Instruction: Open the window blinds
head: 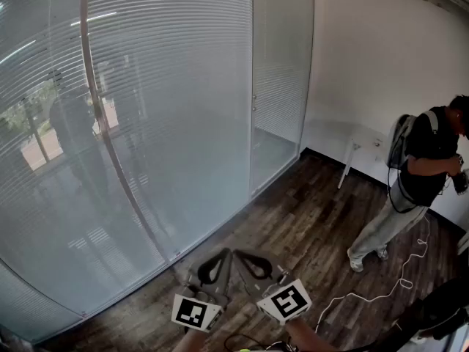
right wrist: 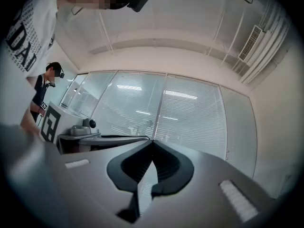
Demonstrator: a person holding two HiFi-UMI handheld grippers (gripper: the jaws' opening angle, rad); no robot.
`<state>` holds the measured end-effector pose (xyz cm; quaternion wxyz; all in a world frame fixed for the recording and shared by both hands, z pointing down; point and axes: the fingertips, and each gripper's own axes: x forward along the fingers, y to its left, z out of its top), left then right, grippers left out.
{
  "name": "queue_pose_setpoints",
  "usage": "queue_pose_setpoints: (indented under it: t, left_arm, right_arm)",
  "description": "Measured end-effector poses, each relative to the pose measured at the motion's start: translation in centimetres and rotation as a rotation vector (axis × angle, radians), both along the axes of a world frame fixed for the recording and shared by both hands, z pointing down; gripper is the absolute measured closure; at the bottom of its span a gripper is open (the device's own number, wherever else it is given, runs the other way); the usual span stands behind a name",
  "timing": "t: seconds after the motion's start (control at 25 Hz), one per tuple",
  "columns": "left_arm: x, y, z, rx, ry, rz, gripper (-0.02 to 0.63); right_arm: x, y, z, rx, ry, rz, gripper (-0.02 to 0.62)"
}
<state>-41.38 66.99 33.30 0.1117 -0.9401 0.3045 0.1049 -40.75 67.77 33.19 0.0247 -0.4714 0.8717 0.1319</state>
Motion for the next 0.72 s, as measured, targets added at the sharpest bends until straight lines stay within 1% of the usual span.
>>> queue_pose_setpoints:
  t: [0.2, 0.4, 0.56, 0.68, 0.72]
  left_arm:
    - [0.5, -0.1, 0.2, -0.035, -0.008, -0.008, 0.614]
    - [0.7, 0.0, 0.1, -0.008, -0.013, -0.020, 0.614]
    - [0.9, 0.1, -0.3, -0.031, 0.044, -0.029, 0.615]
    - [1.2, -0.1, 0.5, -0.028, 0.014, -0.039, 0.615]
    - [1.5, 0.0, 0.7, -0.028, 0.015, -0.040, 0.615]
  right_arm:
    - [0.4, -0.1, 0.1, -0.002, -0.017, -0.005, 0.588]
    - [0.5, 0.3, -0.2, 0.026, -0.020, -0.026, 0.588]
    - [0.7, 0.5, -0.2, 0.031, -0.015, -0.044, 0.588]
    - [1.1, 0.4, 0.2, 0.017, -0.008, -0.050, 0.588]
    - [1.3, 0.5, 0.4, 0.016, -0.004, -0.054, 0.588]
